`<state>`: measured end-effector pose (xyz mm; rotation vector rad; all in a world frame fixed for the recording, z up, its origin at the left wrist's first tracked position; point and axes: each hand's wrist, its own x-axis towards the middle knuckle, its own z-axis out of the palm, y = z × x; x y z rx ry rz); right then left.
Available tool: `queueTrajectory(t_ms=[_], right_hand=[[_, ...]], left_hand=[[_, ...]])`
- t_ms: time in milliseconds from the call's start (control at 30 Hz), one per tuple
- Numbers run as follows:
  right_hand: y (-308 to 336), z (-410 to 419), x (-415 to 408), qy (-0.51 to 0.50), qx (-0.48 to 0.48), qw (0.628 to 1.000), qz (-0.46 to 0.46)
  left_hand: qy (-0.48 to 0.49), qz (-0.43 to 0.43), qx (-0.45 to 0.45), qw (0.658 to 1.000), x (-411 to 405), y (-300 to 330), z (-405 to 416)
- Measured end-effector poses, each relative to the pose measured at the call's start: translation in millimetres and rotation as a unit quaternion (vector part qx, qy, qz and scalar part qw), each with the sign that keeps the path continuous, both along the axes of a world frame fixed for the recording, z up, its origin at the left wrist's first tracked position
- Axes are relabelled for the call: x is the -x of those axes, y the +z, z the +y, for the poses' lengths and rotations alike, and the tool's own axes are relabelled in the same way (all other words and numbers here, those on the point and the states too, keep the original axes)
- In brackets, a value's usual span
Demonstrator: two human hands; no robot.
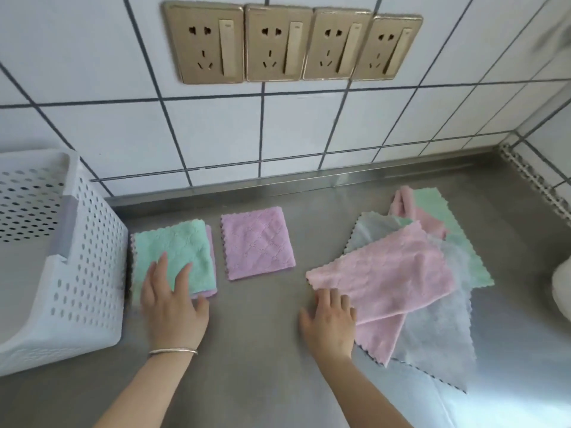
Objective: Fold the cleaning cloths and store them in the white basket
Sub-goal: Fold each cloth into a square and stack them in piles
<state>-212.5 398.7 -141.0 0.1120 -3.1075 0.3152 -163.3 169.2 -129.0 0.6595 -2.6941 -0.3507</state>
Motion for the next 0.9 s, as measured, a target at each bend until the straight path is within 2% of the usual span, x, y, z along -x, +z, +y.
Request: queueTrajectory(t_ms=[100,200,333,400,467,600,900], right_hand=[[-4,36,-2,-0.052,-0.021,0.998,-0.015],[-4,48,3,-0.028,-0.019,0.999,-0.012],[-6,64,5,-0.022,0.061,0.997,0.028],[-3,69,3,-0.019,0.103,0.992,0.065],[1,75,3,-0.015,0.106,0.989,0.105],[12,93,8,-0.031,0.136,0.976,0.167],[91,97,23,-0.099,0.196,0.951,0.216]], left_hand=[[-0.099,0.002,0.001,0.995,6,-4,46],[-0.209,-0.021,-0.021,0.977,16,-6,91],[-0.346,-0.032,-0.04,0.937,40,-1,140],[-0.394,-0.062,-0.016,0.917,55,1,156],[-0.421,-0.071,-0.001,0.904,71,0,168],[-0.433,-0.059,0.017,0.899,97,16,176],[-0.454,0.111,0.031,0.883,98,103,185]])
